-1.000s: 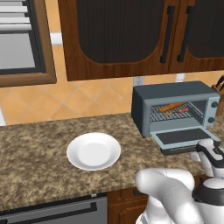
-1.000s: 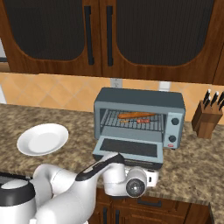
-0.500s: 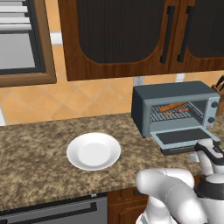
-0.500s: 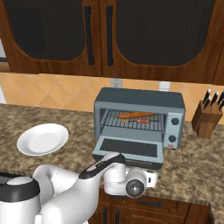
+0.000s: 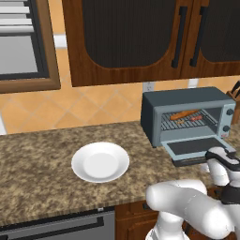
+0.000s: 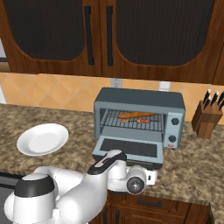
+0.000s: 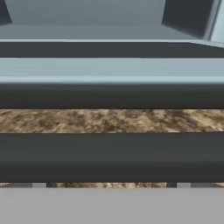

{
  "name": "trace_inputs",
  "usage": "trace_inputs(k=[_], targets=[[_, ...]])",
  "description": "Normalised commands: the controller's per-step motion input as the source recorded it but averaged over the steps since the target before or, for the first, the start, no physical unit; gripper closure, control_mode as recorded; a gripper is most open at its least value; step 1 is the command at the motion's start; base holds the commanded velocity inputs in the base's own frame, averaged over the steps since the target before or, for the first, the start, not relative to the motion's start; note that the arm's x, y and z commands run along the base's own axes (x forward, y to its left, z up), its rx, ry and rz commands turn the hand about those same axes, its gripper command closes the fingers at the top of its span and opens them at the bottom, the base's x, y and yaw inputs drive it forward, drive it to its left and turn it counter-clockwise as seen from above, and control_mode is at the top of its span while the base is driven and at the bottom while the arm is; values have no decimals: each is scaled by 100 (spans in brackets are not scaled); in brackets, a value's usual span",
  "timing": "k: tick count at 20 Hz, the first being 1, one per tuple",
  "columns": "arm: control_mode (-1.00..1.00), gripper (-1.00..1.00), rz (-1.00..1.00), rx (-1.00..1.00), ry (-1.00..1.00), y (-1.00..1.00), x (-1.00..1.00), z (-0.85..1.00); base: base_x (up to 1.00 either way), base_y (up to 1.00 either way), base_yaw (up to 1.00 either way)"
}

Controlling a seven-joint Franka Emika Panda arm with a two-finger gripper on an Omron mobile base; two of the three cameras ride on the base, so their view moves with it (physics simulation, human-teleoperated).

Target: Pick up the kebab skewer and baguette bread, and place them inside the toaster oven. Close the toaster oven door and start by setting the timer.

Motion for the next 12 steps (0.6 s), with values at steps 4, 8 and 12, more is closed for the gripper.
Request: trace_inputs(k=[4,8,12], targets=[[-100,-100,0,0,-10,0,6,12,0,0,0],[-100,-100,0,0,-15,0,5,40,0,0,0],[-100,-100,0,0,-13,0,27,35,0,0,0]])
